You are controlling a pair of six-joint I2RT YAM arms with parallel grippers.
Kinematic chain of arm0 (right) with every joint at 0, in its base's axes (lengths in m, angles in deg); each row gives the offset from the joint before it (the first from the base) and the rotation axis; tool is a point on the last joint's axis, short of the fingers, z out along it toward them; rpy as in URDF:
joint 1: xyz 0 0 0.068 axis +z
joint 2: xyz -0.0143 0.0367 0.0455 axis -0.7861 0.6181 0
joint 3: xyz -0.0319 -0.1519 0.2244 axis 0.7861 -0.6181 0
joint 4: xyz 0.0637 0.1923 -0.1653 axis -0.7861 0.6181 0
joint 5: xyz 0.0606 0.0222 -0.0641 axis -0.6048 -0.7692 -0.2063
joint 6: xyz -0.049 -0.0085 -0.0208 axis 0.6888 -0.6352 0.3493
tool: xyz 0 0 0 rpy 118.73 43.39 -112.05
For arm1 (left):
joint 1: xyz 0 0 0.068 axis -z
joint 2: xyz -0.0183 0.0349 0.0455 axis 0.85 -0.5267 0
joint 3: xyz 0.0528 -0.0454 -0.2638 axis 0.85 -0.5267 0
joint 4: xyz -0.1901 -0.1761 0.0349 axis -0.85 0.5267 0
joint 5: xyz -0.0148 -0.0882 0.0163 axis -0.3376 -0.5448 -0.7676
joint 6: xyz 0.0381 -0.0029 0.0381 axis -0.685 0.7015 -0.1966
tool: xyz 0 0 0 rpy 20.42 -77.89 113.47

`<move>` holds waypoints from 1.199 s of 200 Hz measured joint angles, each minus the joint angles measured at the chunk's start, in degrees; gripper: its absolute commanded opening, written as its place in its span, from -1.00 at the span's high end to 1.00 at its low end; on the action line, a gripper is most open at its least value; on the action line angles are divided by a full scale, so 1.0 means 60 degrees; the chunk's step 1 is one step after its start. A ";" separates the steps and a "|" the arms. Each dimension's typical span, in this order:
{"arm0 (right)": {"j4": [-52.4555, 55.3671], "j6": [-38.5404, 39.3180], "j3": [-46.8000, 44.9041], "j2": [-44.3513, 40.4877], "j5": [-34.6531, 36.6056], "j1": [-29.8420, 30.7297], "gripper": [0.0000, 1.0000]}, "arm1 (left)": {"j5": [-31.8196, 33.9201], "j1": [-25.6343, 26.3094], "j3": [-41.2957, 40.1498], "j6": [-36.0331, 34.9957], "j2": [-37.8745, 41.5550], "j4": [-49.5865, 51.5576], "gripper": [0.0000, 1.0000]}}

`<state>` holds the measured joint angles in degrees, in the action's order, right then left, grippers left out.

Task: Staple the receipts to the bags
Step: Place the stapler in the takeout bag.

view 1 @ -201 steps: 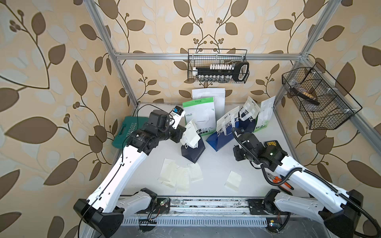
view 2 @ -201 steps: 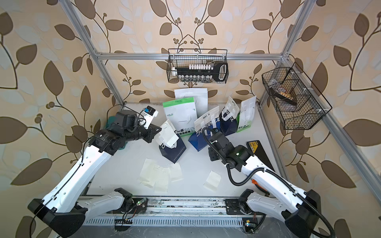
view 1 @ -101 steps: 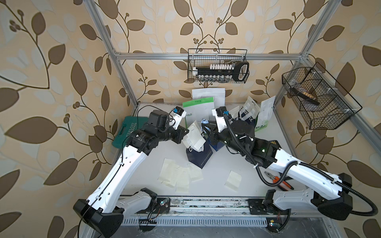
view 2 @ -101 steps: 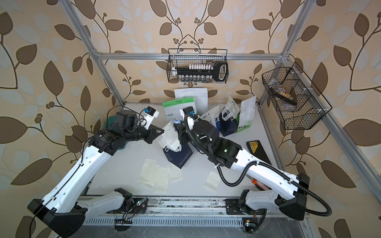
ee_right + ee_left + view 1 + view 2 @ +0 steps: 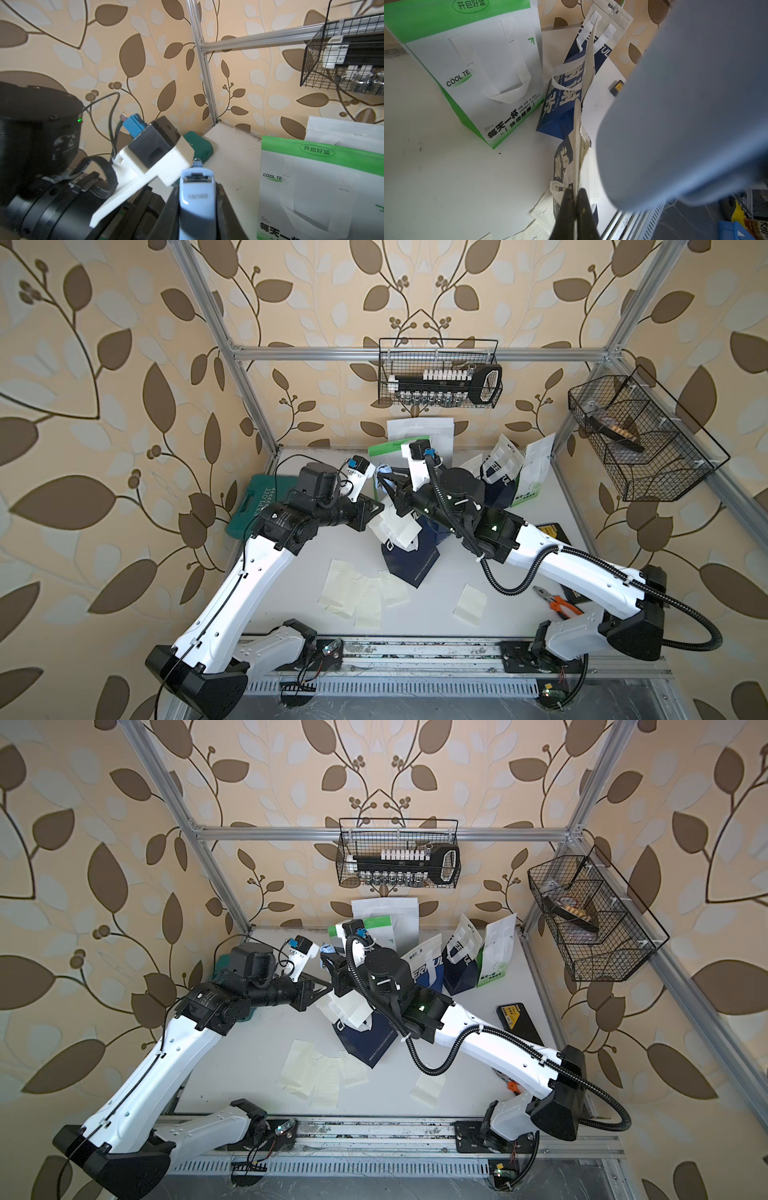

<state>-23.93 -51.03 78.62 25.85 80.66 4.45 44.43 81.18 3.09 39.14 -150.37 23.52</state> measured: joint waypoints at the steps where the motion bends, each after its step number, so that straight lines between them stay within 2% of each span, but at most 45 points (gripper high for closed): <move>1: 0.0000 0.0000 0.0000 0.0007 0.0000 -0.0004 1.00 | -0.0004 0.0000 0.0000 0.0000 0.0000 0.0000 1.00; 134: 0.0718 -0.0011 0.0004 0.0186 0.0040 0.0000 1.00 | -0.0044 0.0000 0.0000 0.0007 0.0200 0.0018 1.00; 240: 0.1107 0.0197 0.0004 0.0189 0.0393 0.0259 1.00 | 0.0441 0.0062 0.0000 0.0007 0.0233 0.0029 1.00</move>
<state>-17.28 -49.85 78.64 26.98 83.02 6.00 47.08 81.55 3.09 39.19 -148.97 23.69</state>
